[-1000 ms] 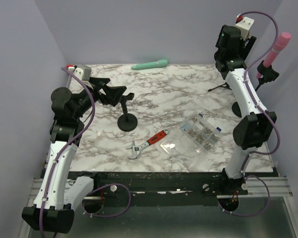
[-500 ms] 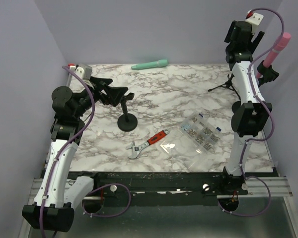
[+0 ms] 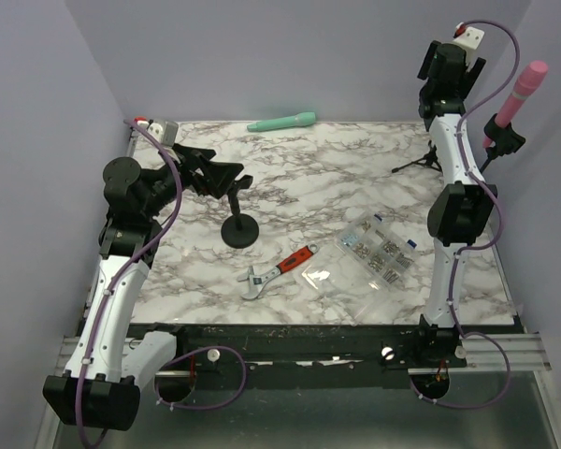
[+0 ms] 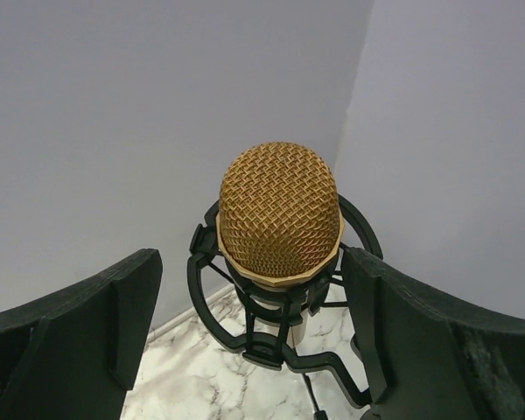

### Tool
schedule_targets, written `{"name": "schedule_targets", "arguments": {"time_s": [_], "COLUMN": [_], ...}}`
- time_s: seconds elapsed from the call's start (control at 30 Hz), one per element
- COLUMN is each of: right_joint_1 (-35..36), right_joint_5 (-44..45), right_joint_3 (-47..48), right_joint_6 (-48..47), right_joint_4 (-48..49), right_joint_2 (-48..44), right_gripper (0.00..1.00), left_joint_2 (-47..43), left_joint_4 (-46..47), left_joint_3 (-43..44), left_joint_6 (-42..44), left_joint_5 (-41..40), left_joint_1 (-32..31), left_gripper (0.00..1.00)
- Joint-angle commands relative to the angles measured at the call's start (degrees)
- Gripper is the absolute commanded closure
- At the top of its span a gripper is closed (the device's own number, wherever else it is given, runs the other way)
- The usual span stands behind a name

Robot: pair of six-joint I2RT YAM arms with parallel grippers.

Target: Remove the microphone from the stand

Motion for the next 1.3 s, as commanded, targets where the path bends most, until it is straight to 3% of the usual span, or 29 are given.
{"name": "schedule_targets", "arguments": {"time_s": [0.0, 0.3, 0.37, 0.53, 1.1, 1.27], "right_joint_1": [-0.6, -0.6, -0.6, -0.6, -0.6, -0.6], "right_joint_5": [2.9, 5.8, 5.8, 5.2, 5.5, 4.7], "right_joint_3": [0.8, 2.1, 2.6, 3.1, 4.7, 5.2], "right_joint_6": [0.9, 2.0, 1.2, 0.9, -1.1, -1.3], "right_joint_4": [3.0, 4.3, 4.1, 2.6, 6.1, 6.2], "right_joint_2": [0.6, 1.8, 2.1, 1.3, -5.0, -6.4], "right_gripper": [0.11, 0.38, 0.49, 0.66, 0.99, 1.0], "left_joint_2": [0.5, 0.3, 0.1, 0.0, -0.5, -0.5], "left_joint_4": [1.6, 1.8, 1.5, 1.6, 2.2, 2.3], "left_joint_3": [0.7, 0.5, 0.6, 0.6, 0.3, 0.3], "left_joint_6": [-1.0, -0.8, -0.6, -0.9, -1.4, -1.4], "left_joint_5": [2.1, 2.1, 1.9, 2.2, 2.4, 2.4], "left_joint_1": [-0.3, -0.3, -0.3, -0.3, -0.6, -0.6], "left_gripper": [0.01, 0.01, 0.01, 0.01, 0.01, 0.01]}}
